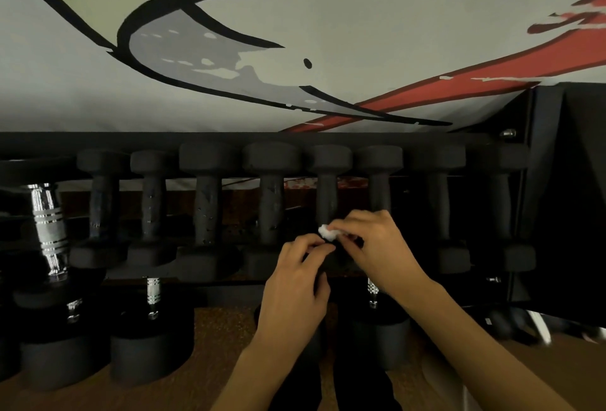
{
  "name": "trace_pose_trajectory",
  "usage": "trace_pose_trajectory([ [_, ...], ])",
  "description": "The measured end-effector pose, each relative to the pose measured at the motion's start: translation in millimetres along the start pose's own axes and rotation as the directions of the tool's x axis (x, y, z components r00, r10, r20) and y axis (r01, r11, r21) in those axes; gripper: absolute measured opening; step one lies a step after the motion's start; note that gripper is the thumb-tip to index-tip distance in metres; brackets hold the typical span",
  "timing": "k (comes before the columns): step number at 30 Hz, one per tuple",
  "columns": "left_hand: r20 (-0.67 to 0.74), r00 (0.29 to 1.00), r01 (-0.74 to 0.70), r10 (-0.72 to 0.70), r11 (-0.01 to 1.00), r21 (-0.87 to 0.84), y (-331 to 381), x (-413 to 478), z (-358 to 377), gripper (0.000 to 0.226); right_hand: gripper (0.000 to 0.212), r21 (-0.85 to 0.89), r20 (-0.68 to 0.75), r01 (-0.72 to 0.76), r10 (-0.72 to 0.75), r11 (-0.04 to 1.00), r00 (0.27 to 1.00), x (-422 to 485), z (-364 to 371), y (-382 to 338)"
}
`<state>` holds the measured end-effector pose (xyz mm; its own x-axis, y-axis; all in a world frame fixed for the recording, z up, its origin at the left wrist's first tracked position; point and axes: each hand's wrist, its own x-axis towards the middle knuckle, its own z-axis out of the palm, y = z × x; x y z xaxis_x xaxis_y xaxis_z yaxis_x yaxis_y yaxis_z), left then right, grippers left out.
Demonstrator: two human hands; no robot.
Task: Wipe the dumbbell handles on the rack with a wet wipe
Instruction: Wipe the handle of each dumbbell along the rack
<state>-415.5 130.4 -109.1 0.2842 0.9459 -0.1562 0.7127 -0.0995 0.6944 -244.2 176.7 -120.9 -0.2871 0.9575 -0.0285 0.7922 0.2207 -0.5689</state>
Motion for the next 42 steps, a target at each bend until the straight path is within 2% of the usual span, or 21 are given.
trace_pose_trajectory([
  [3, -0.005, 1.000, -0.004, 0.004, 1.000, -0.004, -0.6, 0.0, 0.2, 0.044, 0.024, 0.101, 0.016, -0.023, 0.022, 0.995, 1.000, 5.3, -7.2, 4.5],
  [6, -0.010, 1.000, -0.013, 0.013, 1.000, 0.006, -1.3, 0.4, 0.3, 0.042, 0.023, 0.241, -0.187, -0.138, 0.186, 0.961, 0.965, 24.4, -15.4, 5.5],
  [8, -0.018, 1.000, -0.011, 0.012, 1.000, 0.011, -1.8, 0.5, 0.7, 0.041, 0.020, 0.249, -0.246, -0.236, 0.297, 0.939, 0.923, 40.1, -17.0, 5.5],
  [10, -0.018, 1.000, -0.010, 0.010, 1.000, 0.016, -1.7, 0.1, 1.2, 0.041, 0.018, 0.183, -0.221, -0.291, 0.327, 0.939, 0.919, 49.6, -12.7, 3.3],
  [14, -0.018, 1.000, 0.005, -0.004, 1.000, 0.019, -0.2, 0.4, 1.9, 0.041, 0.020, 0.224, -0.198, -0.251, 0.297, 0.942, 0.934, 39.8, -2.0, -1.8],
  [18, -0.024, 0.999, 0.027, -0.027, 0.999, 0.038, 2.7, 2.4, 3.4, 0.041, 0.020, 0.241, -0.193, -0.124, 0.173, 0.963, 0.966, 24.0, -3.0, 1.2],
  [22, -0.020, 0.999, 0.031, -0.030, 0.998, 0.052, 3.3, 2.0, 4.1, 0.042, 0.021, 0.235, -0.015, -0.058, 0.063, 0.970, 0.998, 2.3, -2.4, 3.4],
  [24, -0.015, 1.000, 0.022, -0.021, 0.998, 0.057, 2.8, 2.0, 4.0, 0.043, 0.021, 0.215, 0.052, -0.079, 0.069, 0.974, 0.996, -4.3, -3.6, 3.7],
  [26, -0.009, 1.000, 0.019, -0.018, 0.998, 0.058, 2.6, 2.1, 3.9, 0.042, 0.021, 0.213, 0.034, -0.118, 0.113, 0.970, 0.993, -1.5, -7.5, 3.7],
  [30, -0.011, 1.000, 0.009, -0.009, 0.998, 0.055, 2.3, 1.3, 3.8, 0.040, 0.020, 0.279, -0.144, -0.181, 0.228, 0.943, 0.963, 23.8, -11.9, -2.4],
  [32, -0.008, 1.000, 0.007, -0.006, 0.998, 0.059, 2.1, 0.6, 3.9, 0.040, 0.021, 0.315, -0.190, -0.226, 0.294, 0.922, 0.937, 37.5, -9.5, -5.8],
  [35, -0.001, 1.000, -0.002, 0.002, 0.999, 0.039, 1.1, -0.7, 4.0, 0.041, 0.015, 0.274, -0.268, -0.171, 0.246, 0.946, 0.931, 42.7, -1.2, -6.9],
  [39, -0.013, 0.999, 0.032, -0.034, 0.994, -0.109, -1.2, 6.2, -3.1, 0.037, 0.014, 0.189, -0.215, -0.094, 0.134, 0.977, 0.967, 25.8, 6.9, -1.2],
  [42, -0.061, 0.996, 0.053, -0.068, 0.975, -0.214, -0.6, 13.2, -9.2, 0.039, 0.017, 0.202, -0.065, -0.051, 0.065, 0.978, 0.996, 9.9, 6.9, 1.0],
])
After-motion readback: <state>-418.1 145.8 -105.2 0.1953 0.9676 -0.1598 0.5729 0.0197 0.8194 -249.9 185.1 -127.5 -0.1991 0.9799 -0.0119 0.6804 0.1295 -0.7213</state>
